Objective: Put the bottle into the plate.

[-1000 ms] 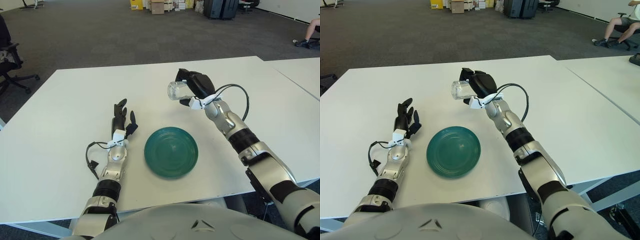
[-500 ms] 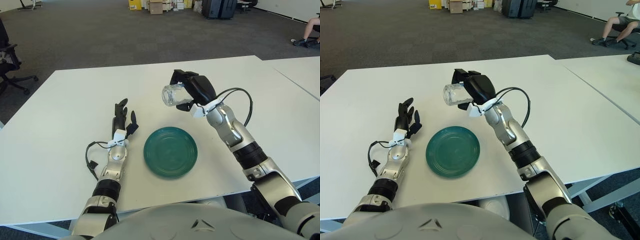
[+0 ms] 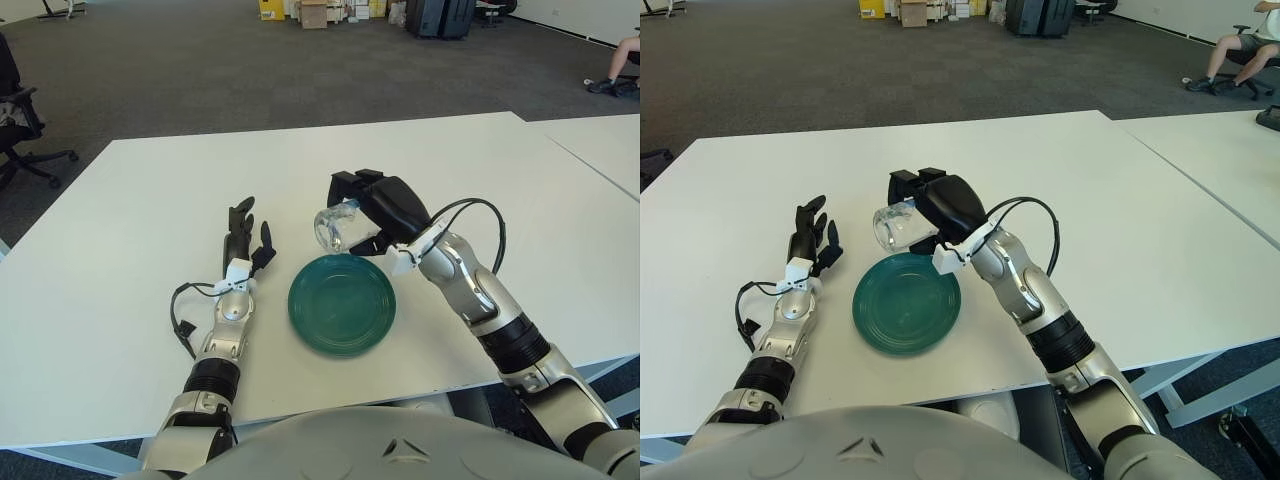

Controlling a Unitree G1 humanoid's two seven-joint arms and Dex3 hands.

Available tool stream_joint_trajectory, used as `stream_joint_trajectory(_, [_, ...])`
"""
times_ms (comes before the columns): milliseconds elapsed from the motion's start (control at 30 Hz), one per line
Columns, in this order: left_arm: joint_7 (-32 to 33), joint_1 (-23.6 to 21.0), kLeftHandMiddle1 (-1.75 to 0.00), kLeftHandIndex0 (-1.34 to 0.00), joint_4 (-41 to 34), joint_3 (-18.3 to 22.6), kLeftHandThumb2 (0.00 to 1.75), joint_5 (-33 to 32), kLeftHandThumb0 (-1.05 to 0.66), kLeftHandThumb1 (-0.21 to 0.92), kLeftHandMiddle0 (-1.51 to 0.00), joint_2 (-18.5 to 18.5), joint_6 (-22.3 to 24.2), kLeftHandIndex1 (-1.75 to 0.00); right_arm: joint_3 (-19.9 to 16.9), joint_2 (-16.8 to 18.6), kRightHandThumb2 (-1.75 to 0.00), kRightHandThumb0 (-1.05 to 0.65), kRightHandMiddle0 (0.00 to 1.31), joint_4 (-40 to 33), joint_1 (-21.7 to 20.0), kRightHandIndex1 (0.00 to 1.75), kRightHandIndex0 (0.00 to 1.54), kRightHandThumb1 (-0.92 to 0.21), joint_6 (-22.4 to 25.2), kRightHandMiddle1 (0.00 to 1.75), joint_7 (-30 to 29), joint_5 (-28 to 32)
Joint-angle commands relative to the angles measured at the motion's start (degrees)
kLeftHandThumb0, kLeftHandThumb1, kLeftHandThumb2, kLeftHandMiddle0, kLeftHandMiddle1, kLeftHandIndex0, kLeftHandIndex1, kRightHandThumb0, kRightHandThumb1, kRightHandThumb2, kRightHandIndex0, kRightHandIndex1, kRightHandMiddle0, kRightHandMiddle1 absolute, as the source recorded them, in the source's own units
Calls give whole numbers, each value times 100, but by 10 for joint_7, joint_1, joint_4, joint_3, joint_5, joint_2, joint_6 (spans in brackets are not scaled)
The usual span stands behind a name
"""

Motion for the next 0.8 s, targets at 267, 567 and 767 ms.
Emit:
stream_joint_trajectory(267, [2,-18,-1,0,10,2,87,-1,-75,92,-39,2,-3,-80,3,-20,-149,0,51,-17,4,166,77,-15,-56,175,29,1])
stream_joint_trajectory(567, [-4,-20,-1,0,9,3,85,-8,-75,92,-40,0,-1,-79,5,-29,-149,0,50,-21,18,167,76,-15,-83,175,49,7])
stream_joint_trajectory(767, [-4,-23,-1,0,10,4,84,-11,-74,92,-40,-1,1,-79,4,-30,-149,0,51,-16,22,166,77,-15,-95,175,60,11])
